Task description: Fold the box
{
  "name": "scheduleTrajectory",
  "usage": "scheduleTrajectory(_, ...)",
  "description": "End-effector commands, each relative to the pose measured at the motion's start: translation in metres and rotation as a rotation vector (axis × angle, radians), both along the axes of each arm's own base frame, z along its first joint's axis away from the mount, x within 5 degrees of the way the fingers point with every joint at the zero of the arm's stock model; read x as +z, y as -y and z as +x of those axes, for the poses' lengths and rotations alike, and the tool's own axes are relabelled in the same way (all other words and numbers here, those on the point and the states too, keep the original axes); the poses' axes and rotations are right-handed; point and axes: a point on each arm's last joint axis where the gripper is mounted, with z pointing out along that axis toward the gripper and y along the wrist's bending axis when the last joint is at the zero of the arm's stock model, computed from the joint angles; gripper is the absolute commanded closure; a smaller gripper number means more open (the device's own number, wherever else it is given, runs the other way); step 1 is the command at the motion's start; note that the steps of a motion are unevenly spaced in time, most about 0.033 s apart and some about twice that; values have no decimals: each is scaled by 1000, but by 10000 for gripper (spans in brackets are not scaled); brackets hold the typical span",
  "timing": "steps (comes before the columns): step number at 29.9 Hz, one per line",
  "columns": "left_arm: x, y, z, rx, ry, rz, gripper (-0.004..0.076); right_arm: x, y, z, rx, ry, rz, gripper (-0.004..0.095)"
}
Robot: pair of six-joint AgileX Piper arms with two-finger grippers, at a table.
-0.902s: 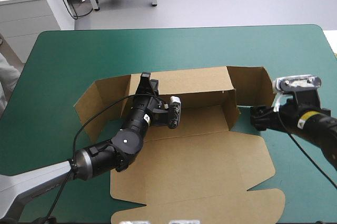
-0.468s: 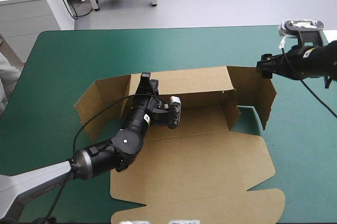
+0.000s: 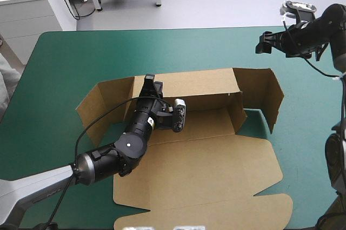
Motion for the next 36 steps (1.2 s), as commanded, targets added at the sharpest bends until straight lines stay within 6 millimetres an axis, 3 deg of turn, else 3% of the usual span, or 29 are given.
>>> scheduleTrajectory(1, 19, -2, -3, -16, 58, -26, 732, 10, -1, 1, 4, 32, 34, 48)
scheduleTrajectory(11, 19, -2, -3, -16, 58, -26, 732, -18, 0, 2, 33, -55, 11, 48)
scheduleTrajectory(17, 19, -2, -3, -14, 59, -26, 732, -17, -1, -13, 49, -64, -2, 48)
scheduleTrajectory(22, 19, -2, -3, -14, 59, -26, 732, -28, 1, -27, 63, -109, -37, 48)
scheduleTrajectory(30, 19, -2, -3, -15, 57, -25, 732, -31, 15, -49, 55, -116, 20, 48)
scheduleTrajectory(36, 19, -2, -3, -16, 58, -22, 732, -41, 7, -65, 81, -108, 73, 52)
